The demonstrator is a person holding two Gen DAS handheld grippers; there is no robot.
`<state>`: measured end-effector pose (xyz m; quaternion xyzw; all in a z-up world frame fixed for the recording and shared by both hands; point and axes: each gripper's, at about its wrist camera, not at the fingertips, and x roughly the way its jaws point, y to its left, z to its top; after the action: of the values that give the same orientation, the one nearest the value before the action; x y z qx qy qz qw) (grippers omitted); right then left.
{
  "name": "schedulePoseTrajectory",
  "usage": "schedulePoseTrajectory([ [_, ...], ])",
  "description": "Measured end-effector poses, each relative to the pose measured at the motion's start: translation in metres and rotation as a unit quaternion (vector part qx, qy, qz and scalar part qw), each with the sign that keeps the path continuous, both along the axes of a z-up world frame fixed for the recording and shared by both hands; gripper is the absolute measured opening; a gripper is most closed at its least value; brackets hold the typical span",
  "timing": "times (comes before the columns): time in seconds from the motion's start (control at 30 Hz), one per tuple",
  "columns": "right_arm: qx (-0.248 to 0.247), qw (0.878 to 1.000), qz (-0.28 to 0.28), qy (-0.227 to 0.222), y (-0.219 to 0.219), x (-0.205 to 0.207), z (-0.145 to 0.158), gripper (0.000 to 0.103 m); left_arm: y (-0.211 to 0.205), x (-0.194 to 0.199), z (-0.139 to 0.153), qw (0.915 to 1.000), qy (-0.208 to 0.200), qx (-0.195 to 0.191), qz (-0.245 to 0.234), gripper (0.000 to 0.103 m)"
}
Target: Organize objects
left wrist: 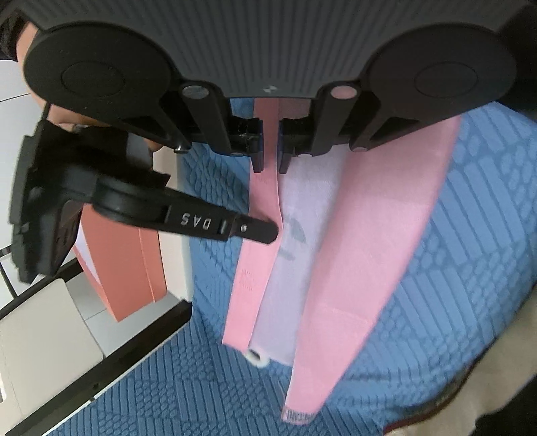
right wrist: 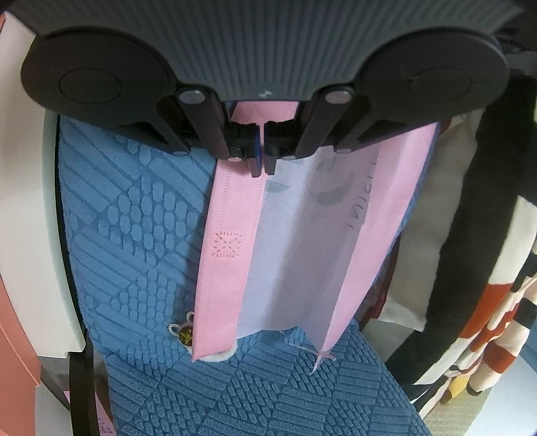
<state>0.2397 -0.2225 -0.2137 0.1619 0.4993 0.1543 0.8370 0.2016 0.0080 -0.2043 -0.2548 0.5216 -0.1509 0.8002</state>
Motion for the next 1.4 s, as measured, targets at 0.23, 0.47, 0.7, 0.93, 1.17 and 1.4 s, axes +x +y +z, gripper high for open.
schedulePoseTrajectory([
  [0.23, 0.015, 1.0, -0.009, 0.009, -0.003, 0.004, -0.001, 0.002, -0.007, -0.001, 0.007, 0.9997, -0.012, -0.001, -0.022, 0.007],
  [0.47, 0.005, 1.0, -0.014, 0.0, -0.001, 0.011, 0.004, 0.009, -0.024, 0.002, -0.012, 0.9978, 0.022, 0.046, -0.043, 0.007],
  [0.7, 0.011, 0.997, -0.081, -0.013, -0.02, 0.03, 0.012, 0.048, -0.018, 0.002, -0.013, 0.9982, 0.029, 0.036, -0.037, 0.007],
  [0.93, 0.025, 0.996, -0.088, 0.009, -0.017, 0.046, 0.001, 0.048, -0.002, 0.007, -0.024, 0.9984, 0.054, -0.014, -0.009, 0.007],
  [1.17, 0.107, 0.991, -0.072, 0.036, -0.013, 0.047, -0.01, 0.02, 0.001, 0.016, -0.025, 0.9979, 0.061, -0.022, 0.0, 0.007],
  [1.4, 0.089, 0.995, -0.003, 0.046, 0.011, 0.028, -0.012, 0.005, 0.008, 0.011, -0.02, 0.9981, 0.057, -0.008, 0.023, 0.007],
])
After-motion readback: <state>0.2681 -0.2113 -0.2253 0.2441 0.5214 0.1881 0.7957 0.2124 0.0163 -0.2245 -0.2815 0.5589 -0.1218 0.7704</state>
